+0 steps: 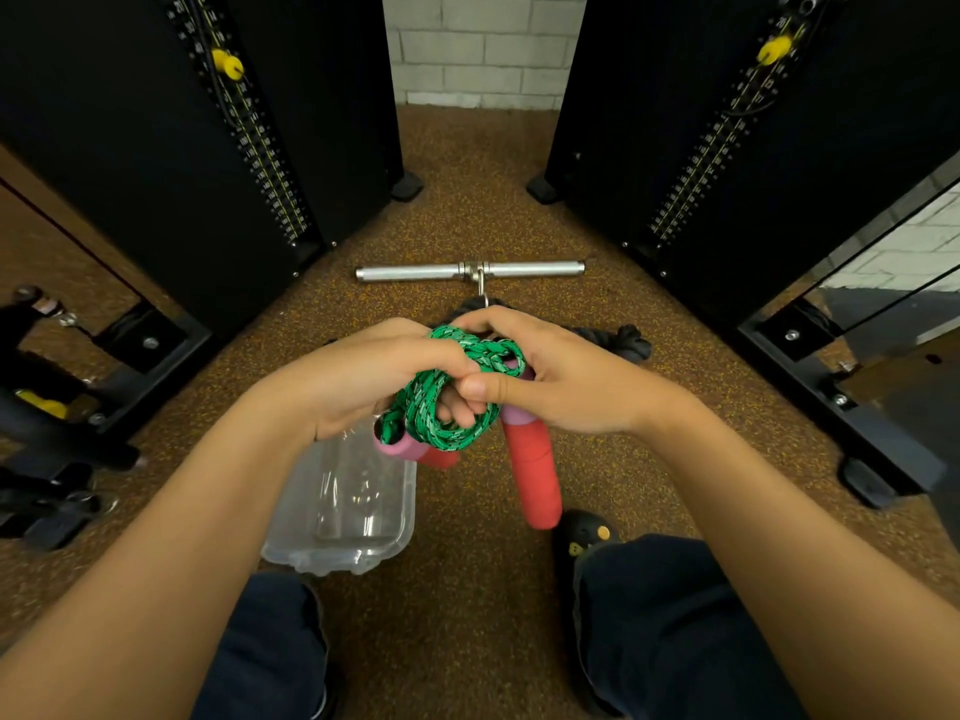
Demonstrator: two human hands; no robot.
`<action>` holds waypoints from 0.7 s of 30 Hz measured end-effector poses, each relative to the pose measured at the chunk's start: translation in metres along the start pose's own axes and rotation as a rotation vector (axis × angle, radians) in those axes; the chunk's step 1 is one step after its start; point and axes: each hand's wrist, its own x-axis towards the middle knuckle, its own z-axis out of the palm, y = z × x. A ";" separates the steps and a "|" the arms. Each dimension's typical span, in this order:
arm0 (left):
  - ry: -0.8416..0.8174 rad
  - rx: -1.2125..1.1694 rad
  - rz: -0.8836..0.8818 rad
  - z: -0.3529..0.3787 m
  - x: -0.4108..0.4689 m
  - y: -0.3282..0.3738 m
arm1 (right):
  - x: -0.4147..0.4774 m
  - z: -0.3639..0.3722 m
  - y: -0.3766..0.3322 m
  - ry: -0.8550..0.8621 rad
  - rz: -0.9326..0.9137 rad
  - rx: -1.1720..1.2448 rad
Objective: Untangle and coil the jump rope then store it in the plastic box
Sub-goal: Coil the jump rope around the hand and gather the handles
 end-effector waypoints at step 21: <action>0.377 0.036 0.135 0.001 -0.001 -0.014 | 0.007 0.014 -0.008 0.204 -0.039 -0.229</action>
